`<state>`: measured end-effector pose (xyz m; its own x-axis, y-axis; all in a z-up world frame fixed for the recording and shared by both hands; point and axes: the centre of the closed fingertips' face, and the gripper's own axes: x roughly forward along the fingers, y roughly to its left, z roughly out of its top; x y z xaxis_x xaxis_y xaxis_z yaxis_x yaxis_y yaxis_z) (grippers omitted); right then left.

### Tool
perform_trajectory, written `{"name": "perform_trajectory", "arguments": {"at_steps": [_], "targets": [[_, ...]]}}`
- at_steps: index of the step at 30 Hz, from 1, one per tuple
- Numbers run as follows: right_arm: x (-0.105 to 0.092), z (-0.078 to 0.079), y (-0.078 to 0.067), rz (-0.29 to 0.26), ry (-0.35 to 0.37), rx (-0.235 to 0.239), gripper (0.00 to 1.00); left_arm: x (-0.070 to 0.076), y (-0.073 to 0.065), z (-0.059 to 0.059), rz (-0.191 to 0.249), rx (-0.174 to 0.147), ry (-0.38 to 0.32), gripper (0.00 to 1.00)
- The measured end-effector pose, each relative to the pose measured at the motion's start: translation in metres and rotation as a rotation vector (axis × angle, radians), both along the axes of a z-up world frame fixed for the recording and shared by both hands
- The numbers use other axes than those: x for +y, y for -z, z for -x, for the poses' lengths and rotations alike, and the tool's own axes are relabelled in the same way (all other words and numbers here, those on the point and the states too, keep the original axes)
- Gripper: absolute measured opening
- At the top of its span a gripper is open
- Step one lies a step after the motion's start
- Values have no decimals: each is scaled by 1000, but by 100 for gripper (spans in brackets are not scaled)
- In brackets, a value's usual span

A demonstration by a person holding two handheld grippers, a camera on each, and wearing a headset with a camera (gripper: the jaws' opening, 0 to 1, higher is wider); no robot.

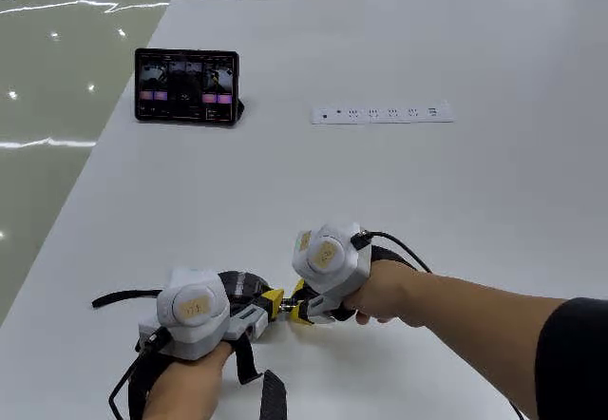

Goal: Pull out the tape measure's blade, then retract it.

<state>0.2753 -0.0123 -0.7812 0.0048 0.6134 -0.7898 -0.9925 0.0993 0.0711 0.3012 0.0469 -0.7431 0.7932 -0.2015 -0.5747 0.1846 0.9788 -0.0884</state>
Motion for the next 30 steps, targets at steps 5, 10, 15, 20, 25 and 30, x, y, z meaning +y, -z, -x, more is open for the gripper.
{"name": "perform_trajectory", "arguments": {"at_steps": [5, 10, 15, 20, 25, 30], "targets": [[2, 0, -1, -4, 1, 1, 11, 0, 0, 0, 3, 1, 0, 61], [4, 1, -1, -8, 1, 2, 11, 0, 0, 0, 4, 1, -2, 61], [6, 1, -1, -9, -4, 3, 11, 0, 0, 0, 6, 2, -2, 61], [7, 1, -1, -11, -1, 3, 11, 0, 0, -1, 7, 1, -2, 61], [8, 0, 0, -12, -3, 3, 11, 0, 0, -1, 9, 2, -3, 61], [10, 1, 0, -13, -3, 4, 11, 1, 0, -1, 11, 2, -3, 61]]}}
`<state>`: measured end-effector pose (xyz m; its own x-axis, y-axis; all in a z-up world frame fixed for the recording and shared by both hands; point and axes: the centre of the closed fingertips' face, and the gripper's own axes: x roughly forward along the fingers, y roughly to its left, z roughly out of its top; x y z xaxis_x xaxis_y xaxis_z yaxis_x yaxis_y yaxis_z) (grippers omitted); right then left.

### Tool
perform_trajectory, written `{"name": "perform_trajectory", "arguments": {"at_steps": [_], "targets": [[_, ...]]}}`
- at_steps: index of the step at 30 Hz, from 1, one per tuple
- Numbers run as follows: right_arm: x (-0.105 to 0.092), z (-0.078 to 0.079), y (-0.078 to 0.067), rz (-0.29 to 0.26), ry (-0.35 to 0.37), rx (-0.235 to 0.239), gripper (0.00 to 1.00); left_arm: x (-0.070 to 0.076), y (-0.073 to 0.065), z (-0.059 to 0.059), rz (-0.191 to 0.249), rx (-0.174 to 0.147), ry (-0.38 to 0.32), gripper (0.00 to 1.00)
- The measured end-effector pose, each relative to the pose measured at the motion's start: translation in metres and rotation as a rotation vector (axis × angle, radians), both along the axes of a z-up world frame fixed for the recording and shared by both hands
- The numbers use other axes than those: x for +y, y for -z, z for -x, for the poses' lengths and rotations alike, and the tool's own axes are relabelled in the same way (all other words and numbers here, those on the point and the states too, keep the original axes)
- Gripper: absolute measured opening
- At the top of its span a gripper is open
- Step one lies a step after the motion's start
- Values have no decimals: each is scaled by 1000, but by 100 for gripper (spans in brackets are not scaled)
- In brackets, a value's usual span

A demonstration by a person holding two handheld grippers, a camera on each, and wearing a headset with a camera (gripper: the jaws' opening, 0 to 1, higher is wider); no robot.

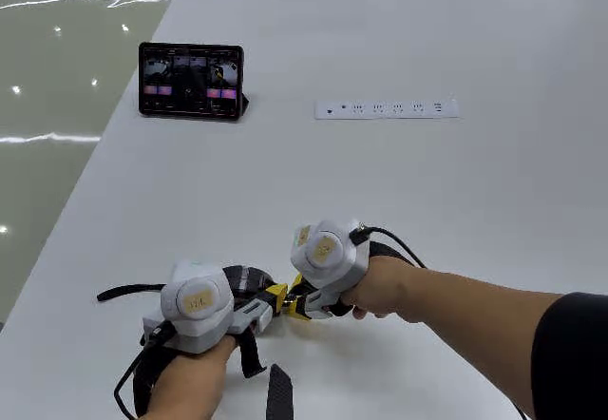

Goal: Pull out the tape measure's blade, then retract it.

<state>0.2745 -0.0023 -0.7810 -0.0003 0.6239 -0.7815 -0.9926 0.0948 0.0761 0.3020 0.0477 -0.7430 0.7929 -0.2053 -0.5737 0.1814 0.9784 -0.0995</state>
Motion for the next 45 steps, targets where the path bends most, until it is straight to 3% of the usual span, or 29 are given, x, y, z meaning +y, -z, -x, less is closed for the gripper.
{"name": "perform_trajectory", "arguments": {"at_steps": [28, 38, 45], "targets": [[5, 1, 0, -7, 37, -1, 12, 0, 0, 0, 10, -4, 2, 62], [0, 2, -10, -31, 74, 8, 12, -1, 2, -1, 55, 70, 29, 63], [-17, 6, -22, -41, 72, -8, 10, -2, 0, 1, 81, 84, 51, 62]]}}
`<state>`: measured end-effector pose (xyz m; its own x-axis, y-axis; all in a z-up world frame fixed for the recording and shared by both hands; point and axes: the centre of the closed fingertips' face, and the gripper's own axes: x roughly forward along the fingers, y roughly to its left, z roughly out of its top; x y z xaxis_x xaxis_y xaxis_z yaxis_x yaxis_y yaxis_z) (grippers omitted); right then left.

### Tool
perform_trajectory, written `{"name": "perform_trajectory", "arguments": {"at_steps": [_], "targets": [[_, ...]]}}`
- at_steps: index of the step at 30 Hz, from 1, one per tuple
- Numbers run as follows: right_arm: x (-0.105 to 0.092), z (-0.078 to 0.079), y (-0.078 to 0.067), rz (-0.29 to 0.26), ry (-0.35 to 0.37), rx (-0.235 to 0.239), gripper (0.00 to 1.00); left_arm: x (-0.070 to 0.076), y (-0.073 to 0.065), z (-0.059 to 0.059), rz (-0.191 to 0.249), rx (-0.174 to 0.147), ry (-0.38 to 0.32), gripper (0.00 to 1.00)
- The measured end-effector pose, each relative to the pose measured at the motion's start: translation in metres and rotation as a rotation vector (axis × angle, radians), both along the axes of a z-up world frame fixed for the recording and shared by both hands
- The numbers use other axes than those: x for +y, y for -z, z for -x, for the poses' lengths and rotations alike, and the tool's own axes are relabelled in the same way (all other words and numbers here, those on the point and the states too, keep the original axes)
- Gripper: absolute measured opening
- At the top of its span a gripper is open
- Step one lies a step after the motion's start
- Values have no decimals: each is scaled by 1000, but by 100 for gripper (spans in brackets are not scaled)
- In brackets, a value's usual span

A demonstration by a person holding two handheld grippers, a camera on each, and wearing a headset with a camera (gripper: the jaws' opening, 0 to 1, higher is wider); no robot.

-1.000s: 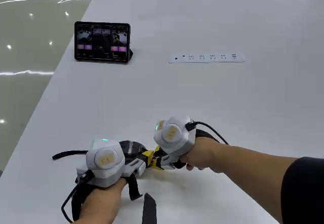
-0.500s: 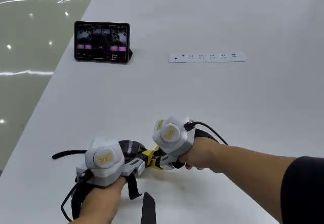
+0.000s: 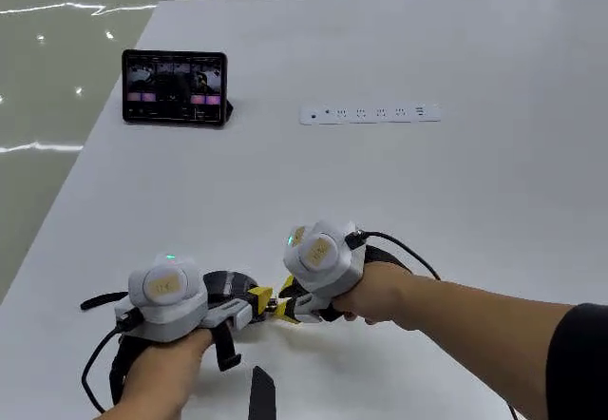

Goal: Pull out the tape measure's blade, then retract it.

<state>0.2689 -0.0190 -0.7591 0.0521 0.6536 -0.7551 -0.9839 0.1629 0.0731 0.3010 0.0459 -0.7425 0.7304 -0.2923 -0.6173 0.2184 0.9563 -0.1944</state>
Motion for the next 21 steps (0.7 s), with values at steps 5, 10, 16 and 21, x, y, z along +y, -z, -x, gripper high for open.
{"name": "perform_trajectory", "arguments": {"at_steps": [5, 10, 16, 21], "targets": [[-19, 3, -4, -1, 31, 5, 17, -6, -6, -1, 27, -2, 49, 64], [-45, 10, -2, 11, 61, 29, 23, -9, -15, -1, -4, -48, 141, 75], [-82, 11, -4, -3, 151, 46, 28, -12, -14, 8, 5, 1, 225, 85], [-109, 10, -7, 3, 191, 20, 33, -10, -18, 9, 20, -3, 242, 98]]}}
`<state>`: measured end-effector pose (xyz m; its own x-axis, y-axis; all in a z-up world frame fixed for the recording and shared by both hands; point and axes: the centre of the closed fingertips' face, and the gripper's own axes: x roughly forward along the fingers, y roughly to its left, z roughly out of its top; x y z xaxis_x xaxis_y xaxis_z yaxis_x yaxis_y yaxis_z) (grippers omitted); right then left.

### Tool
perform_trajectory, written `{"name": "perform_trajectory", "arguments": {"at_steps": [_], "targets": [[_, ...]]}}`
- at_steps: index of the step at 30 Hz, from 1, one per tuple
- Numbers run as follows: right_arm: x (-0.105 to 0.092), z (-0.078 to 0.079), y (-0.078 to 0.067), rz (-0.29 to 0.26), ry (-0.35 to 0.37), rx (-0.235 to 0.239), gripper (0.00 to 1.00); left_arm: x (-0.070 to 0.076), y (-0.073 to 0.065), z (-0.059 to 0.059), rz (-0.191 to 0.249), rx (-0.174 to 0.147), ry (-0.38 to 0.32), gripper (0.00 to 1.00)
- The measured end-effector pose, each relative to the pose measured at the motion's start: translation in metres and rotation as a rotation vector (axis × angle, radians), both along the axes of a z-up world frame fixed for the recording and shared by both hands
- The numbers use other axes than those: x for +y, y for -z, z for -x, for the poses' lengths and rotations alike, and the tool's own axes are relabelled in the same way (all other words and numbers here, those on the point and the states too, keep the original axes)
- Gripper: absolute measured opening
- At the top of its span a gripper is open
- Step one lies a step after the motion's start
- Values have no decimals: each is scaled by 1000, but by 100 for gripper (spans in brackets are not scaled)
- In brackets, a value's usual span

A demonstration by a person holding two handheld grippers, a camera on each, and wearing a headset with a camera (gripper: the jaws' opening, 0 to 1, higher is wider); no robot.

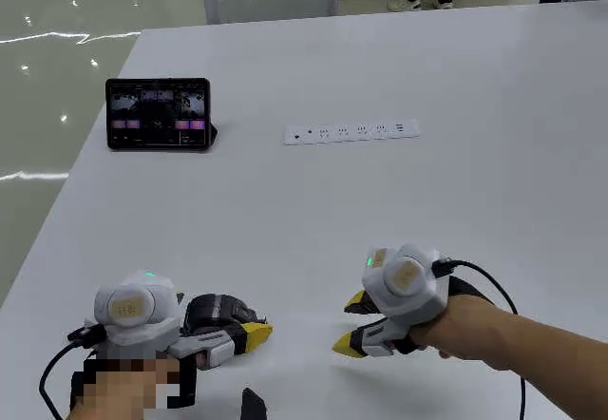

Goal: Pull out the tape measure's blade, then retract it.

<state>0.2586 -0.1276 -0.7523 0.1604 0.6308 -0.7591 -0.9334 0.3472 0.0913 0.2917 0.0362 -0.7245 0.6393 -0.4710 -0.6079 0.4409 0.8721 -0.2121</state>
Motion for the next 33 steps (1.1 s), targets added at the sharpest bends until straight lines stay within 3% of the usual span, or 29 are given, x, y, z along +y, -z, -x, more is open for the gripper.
{"name": "perform_trajectory", "arguments": {"at_steps": [3, 10, 14, 18, 21, 27, 31, 33], "targets": [[-13, -2, -3, -3, 33, -10, 36, 6, 0, 2, -6, -4, 25, 99], [-40, -5, -15, -34, 109, -41, 41, 21, 2, 16, -1, 26, 72, 99], [-54, -7, -19, -67, 164, -42, 46, 32, -1, 22, -21, -3, 112, 99], [-68, -4, -23, -79, 200, -53, 52, 40, -3, 28, -19, 2, 130, 99], [-82, -2, -25, -91, 231, -57, 55, 43, -9, 33, 17, 6, 126, 99], [-115, -1, -28, -80, 292, -71, 62, 48, -9, 46, -30, -4, 162, 99], [-134, 1, -32, -92, 331, -75, 66, 50, -13, 49, -45, -33, 177, 99], [-145, 4, -31, -96, 355, -69, 68, 53, -12, 49, -46, -30, 172, 99]]}}
